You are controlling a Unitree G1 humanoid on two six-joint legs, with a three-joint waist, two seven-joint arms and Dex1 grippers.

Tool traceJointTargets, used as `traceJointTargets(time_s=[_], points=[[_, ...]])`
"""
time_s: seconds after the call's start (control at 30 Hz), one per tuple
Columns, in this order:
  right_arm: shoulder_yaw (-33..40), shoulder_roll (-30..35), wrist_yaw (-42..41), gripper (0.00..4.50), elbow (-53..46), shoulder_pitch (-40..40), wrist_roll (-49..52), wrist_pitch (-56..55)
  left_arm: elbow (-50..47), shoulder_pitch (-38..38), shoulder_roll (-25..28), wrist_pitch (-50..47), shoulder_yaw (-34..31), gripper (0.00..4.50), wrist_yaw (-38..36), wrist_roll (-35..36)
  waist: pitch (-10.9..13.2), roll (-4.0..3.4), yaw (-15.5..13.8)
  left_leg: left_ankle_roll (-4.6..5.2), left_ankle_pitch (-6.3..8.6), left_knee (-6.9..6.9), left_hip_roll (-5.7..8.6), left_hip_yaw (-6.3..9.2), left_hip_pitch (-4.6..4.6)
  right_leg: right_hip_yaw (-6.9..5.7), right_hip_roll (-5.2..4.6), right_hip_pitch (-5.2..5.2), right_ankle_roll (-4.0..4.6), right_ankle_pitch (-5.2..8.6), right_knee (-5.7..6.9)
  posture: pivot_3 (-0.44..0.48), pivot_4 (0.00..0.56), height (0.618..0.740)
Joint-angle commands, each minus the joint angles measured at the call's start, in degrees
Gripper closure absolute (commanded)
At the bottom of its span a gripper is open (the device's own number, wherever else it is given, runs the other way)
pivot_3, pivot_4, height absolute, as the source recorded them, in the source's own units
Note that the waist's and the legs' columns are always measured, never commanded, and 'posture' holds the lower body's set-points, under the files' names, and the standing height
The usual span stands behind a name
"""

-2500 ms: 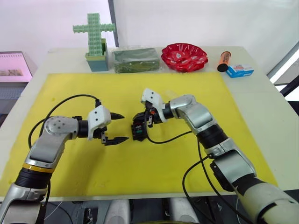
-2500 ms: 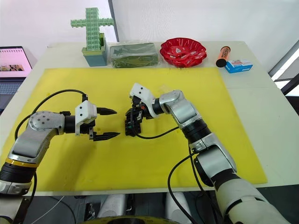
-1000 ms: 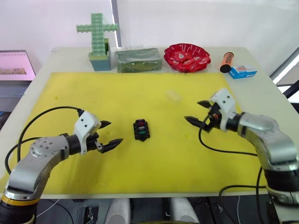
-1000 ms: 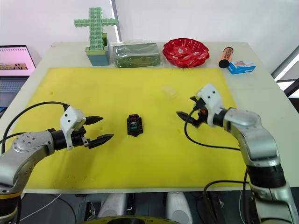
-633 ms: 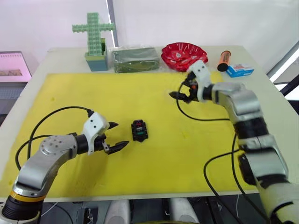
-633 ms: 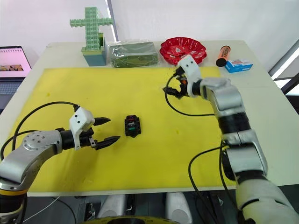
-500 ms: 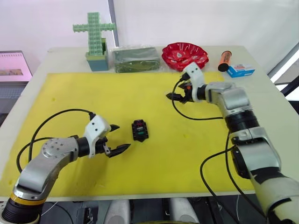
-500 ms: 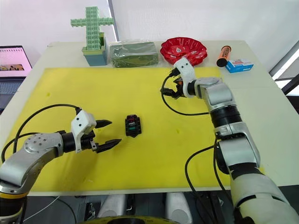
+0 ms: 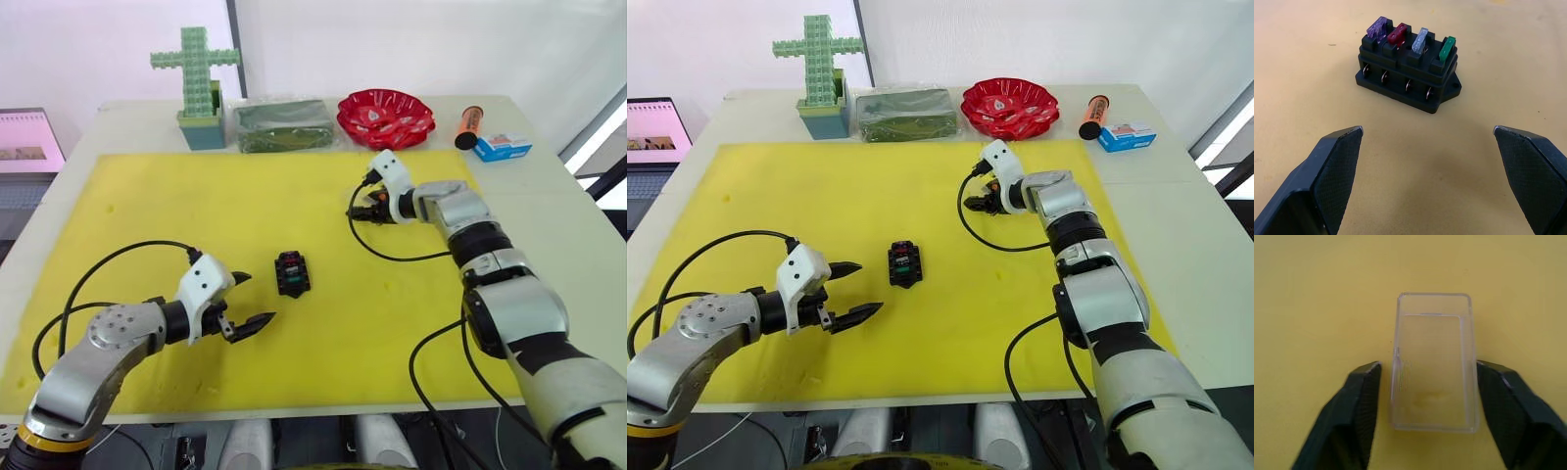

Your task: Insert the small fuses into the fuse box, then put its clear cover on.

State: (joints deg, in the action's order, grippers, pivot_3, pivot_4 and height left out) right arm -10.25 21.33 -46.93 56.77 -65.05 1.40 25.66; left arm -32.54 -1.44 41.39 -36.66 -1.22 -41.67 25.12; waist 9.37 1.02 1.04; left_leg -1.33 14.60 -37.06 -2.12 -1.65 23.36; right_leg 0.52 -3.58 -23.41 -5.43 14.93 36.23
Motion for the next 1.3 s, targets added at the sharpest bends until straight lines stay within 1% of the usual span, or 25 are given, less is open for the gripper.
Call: traceJointTargets(time_s=[0.03, 0.17, 0.3, 0.37, 0.4, 0.5, 0.63, 0.73, 0.77, 0.9, 1.13, 1.2, 1.3], points=[[1.6, -0.4, -0.6, 2.64, -0.5, -1.7, 0.2, -1.4, -2.9, -0.5, -0.9, 0.8, 0.0, 0.00, 1.8, -0.7, 0.0, 0.00, 0.0, 0.00, 0.00, 0.01, 0.00, 0.00, 0.00, 0.00, 0.00, 0.00, 0.00, 0.00, 0.00, 0.000, 0.150, 0.740], [2.0, -0.4, -0.9, 2.69, -3.3, -1.4, 0.3, -0.8, -3.6, -1.2, -2.4, -0.5, 0.5, 0.00, 4.0, -0.9, 0.0, -0.02, 0.0, 0.00, 0.00, 0.00, 0.00, 0.00, 0.00, 0.01, -0.01, 0.00, 0.00, 0.00, 0.00, 0.000, 0.150, 0.740], [2.6, 0.4, -1.0, 2.69, -10.9, 0.5, 1.0, 2.6, -4.9, -0.7, -4.6, -2.6, 3.7, 0.00, 7.1, -1.9, 0.0, -0.03, -0.1, 0.00, 0.00, 0.00, 0.00, 0.01, 0.01, 0.02, -0.02, 0.00, 0.00, 0.00, 0.00, 0.000, 0.150, 0.740], [3.2, 0.7, -0.6, 2.69, -17.7, 2.7, 1.8, 6.3, -4.3, -0.4, -5.6, -2.8, 6.0, 0.00, 9.2, -4.0, 0.0, -0.03, -0.2, 0.00, 0.00, 0.00, 0.00, 0.03, 0.01, 0.02, -0.02, 0.00, 0.00, 0.00, 0.01, 0.000, 0.150, 0.740], [3.3, 0.4, -0.1, 2.69, -20.7, 3.4, 2.0, 8.2, -3.8, -0.6, -5.6, -2.5, 5.9, 0.00, 9.4, -4.5, 0.0, -0.02, -0.2, 0.00, 0.00, 0.00, 0.00, 0.03, 0.01, 0.02, -0.02, 0.00, 0.00, 0.00, 0.01, 0.000, 0.150, 0.740], [4.1, 1.2, 0.2, 2.69, -34.8, 7.8, 4.1, 15.9, -3.6, 0.2, -8.2, -4.1, 7.8, 0.00, 12.4, -5.4, 0.0, -0.04, -0.4, 0.00, 0.00, -0.01, 0.01, 0.06, 0.01, 0.02, -0.04, 0.00, -0.01, 0.00, 0.03, 0.000, 0.150, 0.740], [4.6, 4.4, -0.8, 2.69, -54.7, 14.8, 8.0, 25.6, -3.2, 1.0, -11.6, -5.6, 11.0, 0.00, 16.8, -8.3, 0.0, -0.05, -0.7, 0.00, 0.00, -0.03, 0.06, 0.13, 0.02, 0.02, -0.08, 0.02, -0.01, -0.01, 0.02, 0.000, 0.150, 0.740], [5.4, 7.0, -0.9, 2.69, -65.6, 19.2, 11.3, 31.3, -2.7, 1.3, -13.8, -6.2, 12.9, 0.00, 19.4, -10.2, 0.0, -0.05, -0.7, 0.00, 0.00, -0.06, 0.11, 0.21, 0.01, 0.02, -0.10, 0.08, -0.01, 0.00, 0.00, 0.000, 0.150, 0.740], [5.2, 7.3, -0.4, 2.69, -67.5, 19.9, 11.8, 32.5, -2.6, 1.3, -14.1, -6.4, 13.0, 0.00, 19.9, -10.6, 0.0, -0.05, -0.7, 0.00, 0.00, -0.07, 0.11, 0.23, 0.01, 0.02, -0.10, 0.09, -0.01, -0.01, 0.01, 0.000, 0.150, 0.740], [6.0, 9.2, 1.4, 2.69, -72.9, 23.0, 13.7, 36.0, -2.8, 1.6, -18.6, -9.1, 14.0, 0.00, 23.3, -10.9, 0.0, -0.07, -0.7, 0.00, 0.00, -0.09, 0.16, 0.23, -0.03, 0.01, -0.10, 0.17, 0.00, 0.00, 0.01, 0.000, 0.150, 0.740], [6.1, 9.4, 5.0, 2.69, -74.2, 22.3, 15.2, 38.0, -0.5, 2.1, -24.6, -10.0, 17.0, 0.00, 27.8, -13.5, 0.0, -0.08, -1.0, 0.00, 0.00, -0.13, 0.20, 0.22, -0.03, 0.02, -0.10, 0.20, 0.00, 0.00, 0.00, 0.000, 0.150, 0.740], [6.0, 9.6, 5.6, 2.69, -74.1, 21.9, 15.6, 38.0, 0.7, 2.8, -27.4, -10.1, 17.3, 0.00, 30.1, -14.6, 0.0, -0.08, -1.6, 0.00, 0.00, -0.15, 0.21, 0.21, -0.03, 0.02, -0.10, 0.21, 0.00, 0.00, 0.00, 0.000, 0.150, 0.740], [5.6, 10.2, 6.2, 2.69, -74.1, 21.6, 16.0, 38.0, 2.3, 3.8, -30.5, -10.4, 18.8, 0.00, 31.9, -15.6, 0.0, -0.08, -2.0, 0.00, 0.00, -0.22, 0.26, 0.24, -0.02, 0.02, -0.11, 0.28, 0.02, 0.01, -0.01, 0.000, 0.150, 0.740]])
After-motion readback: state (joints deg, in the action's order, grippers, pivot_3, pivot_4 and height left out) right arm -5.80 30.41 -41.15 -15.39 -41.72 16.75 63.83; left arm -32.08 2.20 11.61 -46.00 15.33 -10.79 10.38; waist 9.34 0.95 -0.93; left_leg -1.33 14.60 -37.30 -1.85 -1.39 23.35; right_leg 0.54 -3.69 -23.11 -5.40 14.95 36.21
